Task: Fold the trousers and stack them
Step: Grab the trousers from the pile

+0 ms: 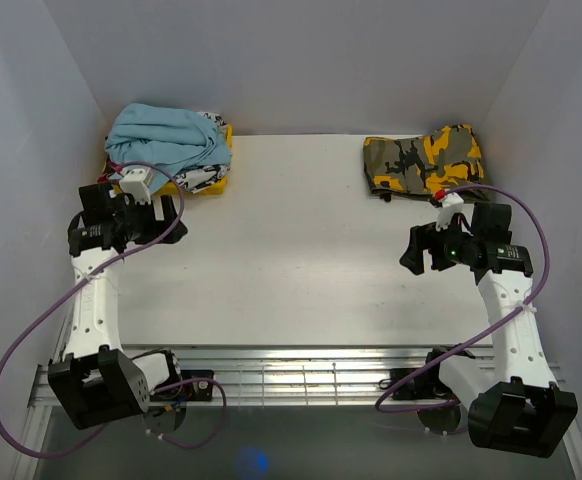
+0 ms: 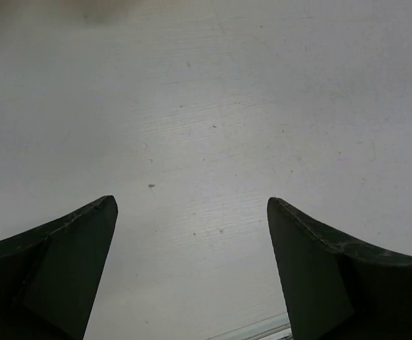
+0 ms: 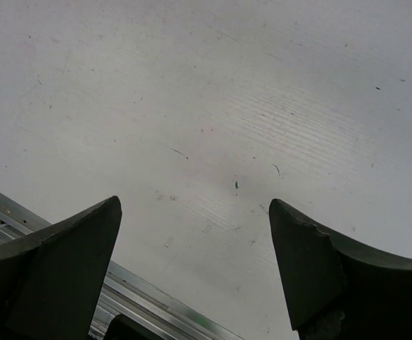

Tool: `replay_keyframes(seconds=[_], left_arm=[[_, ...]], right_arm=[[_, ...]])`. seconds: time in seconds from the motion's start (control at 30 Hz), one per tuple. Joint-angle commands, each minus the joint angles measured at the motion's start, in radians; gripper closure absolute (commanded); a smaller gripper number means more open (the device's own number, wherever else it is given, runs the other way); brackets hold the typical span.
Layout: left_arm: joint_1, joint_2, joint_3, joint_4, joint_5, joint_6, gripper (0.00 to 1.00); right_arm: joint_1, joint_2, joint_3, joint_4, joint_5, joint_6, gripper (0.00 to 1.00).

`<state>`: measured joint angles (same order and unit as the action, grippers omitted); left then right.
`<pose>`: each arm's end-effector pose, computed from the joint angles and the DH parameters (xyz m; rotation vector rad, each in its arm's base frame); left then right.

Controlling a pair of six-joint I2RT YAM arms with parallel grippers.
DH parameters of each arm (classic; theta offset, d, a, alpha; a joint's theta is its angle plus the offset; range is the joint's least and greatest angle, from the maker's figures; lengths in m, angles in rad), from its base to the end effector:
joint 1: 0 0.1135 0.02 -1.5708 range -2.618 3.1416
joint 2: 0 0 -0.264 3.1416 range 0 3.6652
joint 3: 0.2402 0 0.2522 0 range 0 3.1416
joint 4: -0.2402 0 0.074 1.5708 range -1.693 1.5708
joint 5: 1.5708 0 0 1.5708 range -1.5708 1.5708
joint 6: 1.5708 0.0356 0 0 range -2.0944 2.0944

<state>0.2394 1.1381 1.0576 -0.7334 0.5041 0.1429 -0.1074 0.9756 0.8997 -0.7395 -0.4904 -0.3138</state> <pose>0.2280 0.0380 0.3168 0.1233 2.2901 -0.4045 0.1937 -0.0040 0.2966 -0.4609 2.2488 0.3695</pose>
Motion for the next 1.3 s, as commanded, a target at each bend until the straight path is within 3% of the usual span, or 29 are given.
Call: replay_keyframes(seconds=[0.0, 0.1, 0.23, 0.37, 0.53, 0.7, 0.9, 1.1, 1.27], left_arm=[[0.000, -0.026, 0.137, 0.093, -0.091, -0.075, 0.02], [0.000, 0.112, 0.284, 0.130, -0.156, -0.106, 0.02], [0.003, 0.343, 0.619, 0.141, -0.217, -0.224, 0.02], [0.003, 0.543, 0.815, 0.164, -0.154, -0.258, 0.04], [0.003, 0.661, 0.809, 0.336, -0.096, -0.212, 0.03], [0.005, 0.814, 0.921, 0.351, -0.226, -0.362, 0.03], [0.015, 0.920, 0.878, 0.460, -0.207, -0.552, 0.02], [0.014, 1.034, 0.923, 0.509, -0.217, -0.628, 0.02], [0.018, 1.081, 0.880, 0.655, -0.216, -0.692, 0.02]], right_arm=[[-0.003, 0.003, 0.002, 0.023, -0.030, 0.015, 0.10], [-0.003, 0.020, 0.005, 0.025, -0.043, 0.016, 0.10], [-0.003, 0.058, 0.011, 0.028, -0.045, 0.016, 0.10], [-0.003, 0.081, 0.024, 0.026, -0.050, 0.016, 0.10], [-0.005, 0.097, 0.022, 0.022, -0.056, 0.015, 0.10], [-0.003, 0.124, 0.022, 0.022, -0.062, 0.012, 0.10], [-0.003, 0.150, 0.028, 0.015, -0.059, 0.012, 0.10], [-0.003, 0.167, 0.024, 0.014, -0.039, 0.010, 0.10], [-0.005, 0.196, 0.030, 0.011, -0.022, 0.012, 0.10]])
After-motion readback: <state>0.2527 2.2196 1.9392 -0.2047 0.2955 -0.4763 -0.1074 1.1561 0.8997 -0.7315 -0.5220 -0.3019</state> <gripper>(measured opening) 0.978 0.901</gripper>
